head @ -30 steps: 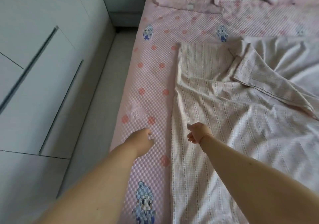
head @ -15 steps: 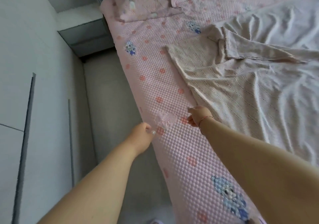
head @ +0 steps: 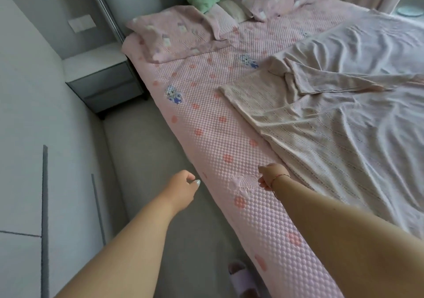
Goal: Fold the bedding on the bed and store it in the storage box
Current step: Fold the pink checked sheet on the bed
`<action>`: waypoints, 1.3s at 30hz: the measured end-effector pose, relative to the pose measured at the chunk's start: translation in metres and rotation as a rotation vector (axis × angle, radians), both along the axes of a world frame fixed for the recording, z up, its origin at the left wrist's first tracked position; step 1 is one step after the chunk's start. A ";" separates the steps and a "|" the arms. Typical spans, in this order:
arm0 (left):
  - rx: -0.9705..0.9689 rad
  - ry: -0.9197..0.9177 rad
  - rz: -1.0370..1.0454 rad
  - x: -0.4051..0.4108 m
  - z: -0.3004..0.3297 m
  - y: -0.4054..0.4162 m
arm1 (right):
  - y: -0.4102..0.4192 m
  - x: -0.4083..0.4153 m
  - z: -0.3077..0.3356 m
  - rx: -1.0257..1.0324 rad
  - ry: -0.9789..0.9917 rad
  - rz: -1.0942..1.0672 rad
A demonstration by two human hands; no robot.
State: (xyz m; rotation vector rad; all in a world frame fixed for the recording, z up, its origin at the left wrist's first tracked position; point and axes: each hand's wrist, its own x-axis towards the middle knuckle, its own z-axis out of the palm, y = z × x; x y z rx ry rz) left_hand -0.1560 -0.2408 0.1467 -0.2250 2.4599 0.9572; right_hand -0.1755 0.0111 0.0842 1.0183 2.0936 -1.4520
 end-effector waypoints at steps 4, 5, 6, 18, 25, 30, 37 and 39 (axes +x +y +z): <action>-0.024 0.002 -0.028 -0.055 0.003 -0.017 | -0.006 -0.044 -0.002 -0.012 0.002 -0.058; -0.024 0.001 -0.034 -0.073 0.004 -0.018 | -0.008 -0.060 -0.003 -0.023 0.005 -0.079; -0.018 0.001 -0.036 -0.093 0.004 -0.019 | -0.011 -0.077 -0.005 -0.043 0.011 -0.101; -0.117 -0.086 -0.158 -0.319 -0.024 0.015 | -0.005 -0.225 -0.027 -0.111 -0.059 -0.223; -0.258 -0.054 -0.459 -0.417 -0.040 0.074 | 0.026 -0.262 -0.052 -0.090 -0.180 -0.483; -0.266 -0.031 -0.648 -0.495 -0.068 0.105 | 0.028 -0.305 -0.069 -0.016 -0.155 -0.577; -0.193 -0.047 -0.723 -0.609 -0.128 0.139 | -0.002 -0.369 -0.089 0.053 -0.274 -0.593; -0.222 -0.042 -0.710 -0.632 -0.152 0.147 | -0.012 -0.382 -0.092 0.129 -0.306 -0.571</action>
